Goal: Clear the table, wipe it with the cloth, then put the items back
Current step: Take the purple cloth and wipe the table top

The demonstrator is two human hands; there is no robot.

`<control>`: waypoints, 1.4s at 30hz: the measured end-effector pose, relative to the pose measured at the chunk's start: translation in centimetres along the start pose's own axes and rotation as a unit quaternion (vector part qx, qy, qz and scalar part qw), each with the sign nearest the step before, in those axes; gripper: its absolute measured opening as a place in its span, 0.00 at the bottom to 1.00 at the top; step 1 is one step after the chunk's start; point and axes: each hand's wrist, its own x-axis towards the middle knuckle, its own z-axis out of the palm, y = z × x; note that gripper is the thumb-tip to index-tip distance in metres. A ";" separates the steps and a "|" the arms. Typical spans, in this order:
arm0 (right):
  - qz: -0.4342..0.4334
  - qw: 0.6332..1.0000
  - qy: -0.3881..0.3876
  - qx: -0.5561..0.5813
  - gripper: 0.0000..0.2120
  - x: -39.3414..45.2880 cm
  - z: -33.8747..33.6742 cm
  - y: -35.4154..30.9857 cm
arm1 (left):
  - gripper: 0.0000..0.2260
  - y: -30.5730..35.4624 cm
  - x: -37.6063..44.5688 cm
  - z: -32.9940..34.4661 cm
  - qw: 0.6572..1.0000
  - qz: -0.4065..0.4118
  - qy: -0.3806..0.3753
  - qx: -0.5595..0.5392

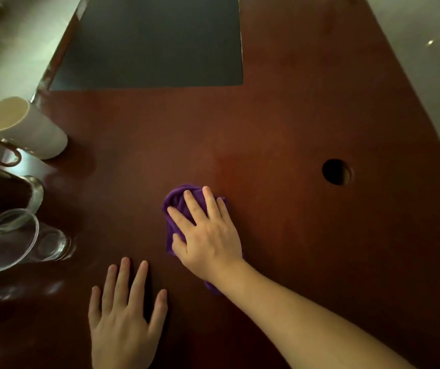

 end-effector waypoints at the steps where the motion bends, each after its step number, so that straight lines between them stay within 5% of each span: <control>1: -0.009 1.000 -0.002 -0.003 0.26 -0.6 -0.3 0.7 | 0.31 0.1 0.0 0.0 1.000 -0.002 0.001 0.000; 10: 0.251 0.961 0.090 -0.071 0.24 -5.5 -4.6 14.2 | 0.40 0.8 0.3 -0.6 1.000 -0.009 0.004 -0.019; 20: 0.228 0.943 0.240 0.042 0.19 -3.8 -4.4 13.6 | 0.36 0.3 0.3 -0.3 1.000 -0.002 0.022 -0.020; 24: 0.139 0.931 0.315 0.123 0.19 1.5 -4.1 8.8 | 0.35 0.2 0.4 0.2 0.998 0.005 0.050 -0.021; 27: 0.063 0.948 0.276 0.143 0.21 7.3 -3.6 3.1 | 0.32 0.1 0.7 0.7 0.997 0.013 0.069 -0.013; 34: -0.019 0.999 0.013 0.046 0.24 16.3 0.5 -4.0 | 0.30 -1.3 1.7 1.7 0.997 0.046 0.054 0.034; 38: -0.020 0.999 -0.020 0.026 0.26 17.5 0.7 -2.0 | 0.29 -1.3 1.3 2.0 0.998 0.035 0.050 0.036; 42: 0.086 0.996 0.027 0.008 0.28 16.9 -1.8 5.4 | 0.30 -1.2 1.6 1.7 0.997 0.044 0.055 0.035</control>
